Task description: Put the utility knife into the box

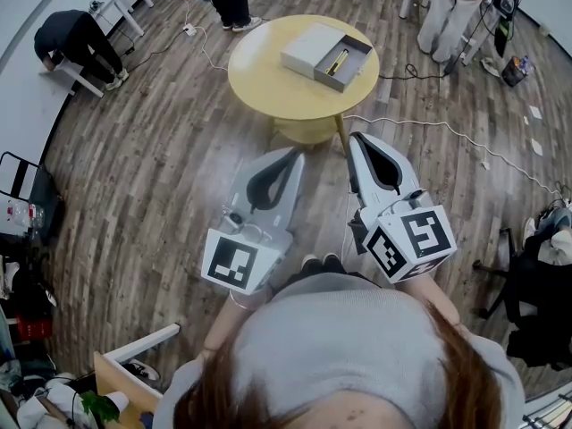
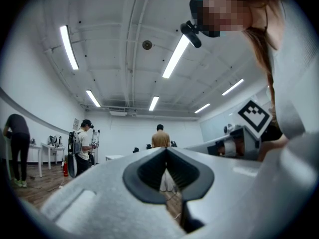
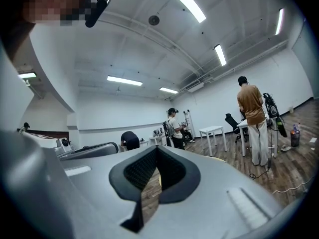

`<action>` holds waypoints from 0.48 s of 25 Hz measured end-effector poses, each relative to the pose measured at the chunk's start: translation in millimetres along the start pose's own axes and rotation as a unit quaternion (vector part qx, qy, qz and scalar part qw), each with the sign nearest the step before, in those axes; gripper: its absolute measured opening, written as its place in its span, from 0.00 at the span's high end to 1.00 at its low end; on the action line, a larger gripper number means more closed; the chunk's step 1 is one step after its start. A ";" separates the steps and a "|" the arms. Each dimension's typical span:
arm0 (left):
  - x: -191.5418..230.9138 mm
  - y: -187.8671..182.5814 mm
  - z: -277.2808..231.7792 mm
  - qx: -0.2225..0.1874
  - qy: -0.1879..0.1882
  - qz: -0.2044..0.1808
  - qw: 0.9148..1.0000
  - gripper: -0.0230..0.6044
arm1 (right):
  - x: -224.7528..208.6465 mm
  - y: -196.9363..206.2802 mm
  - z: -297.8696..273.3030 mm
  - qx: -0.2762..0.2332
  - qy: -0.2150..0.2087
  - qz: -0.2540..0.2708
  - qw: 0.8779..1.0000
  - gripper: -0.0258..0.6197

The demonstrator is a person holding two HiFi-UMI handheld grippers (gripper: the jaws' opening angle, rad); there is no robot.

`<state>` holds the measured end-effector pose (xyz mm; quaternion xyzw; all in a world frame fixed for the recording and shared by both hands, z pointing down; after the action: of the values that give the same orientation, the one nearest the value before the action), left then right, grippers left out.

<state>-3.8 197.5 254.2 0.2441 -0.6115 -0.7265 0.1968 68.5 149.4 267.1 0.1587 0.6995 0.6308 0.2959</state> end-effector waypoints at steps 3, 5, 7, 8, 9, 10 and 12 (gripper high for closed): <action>-1.4 -1.2 0.0 -0.002 -0.001 -0.002 1.000 0.96 | 1.2 0.7 0.2 0.001 -0.004 0.000 1.000 0.96; -1.9 -2.2 0.2 -0.004 -0.002 -0.004 1.000 0.96 | 2.7 0.8 0.4 0.002 -0.006 -0.001 1.000 0.96; -1.4 -3.7 1.0 -0.009 -0.002 -0.011 1.000 0.96 | 4.5 0.9 0.1 0.000 -0.011 0.001 1.000 0.96; -1.4 -4.2 1.3 -0.010 -0.002 -0.014 1.000 0.96 | 4.9 1.1 0.0 0.000 -0.013 0.002 1.000 0.96; -1.7 -4.3 1.2 -0.009 -0.003 -0.015 1.000 0.96 | 4.9 1.1 -0.2 0.000 -0.014 0.003 1.000 0.96; -2.3 -4.4 0.7 -0.007 -0.003 -0.013 1.000 0.96 | 4.6 0.8 -0.5 -0.001 -0.014 0.003 1.000 0.96; -3.0 -5.7 -0.4 -0.005 -0.002 -0.011 1.000 0.96 | 4.1 -0.8 -1.4 -0.002 -0.015 0.003 1.000 0.96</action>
<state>-1.1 199.9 248.9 0.2479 -0.6053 -0.7325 0.1887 64.6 150.5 265.5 0.1699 0.6934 0.6306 0.3044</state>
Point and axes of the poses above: the fingertips, and each gripper's own axes: z backward along the fingers, x to its left, y out of its underside, the point moved 1 cm from there along z, backward along the fingers, and after that the axes turned 11 degrees about y, right-handed, at the moved point
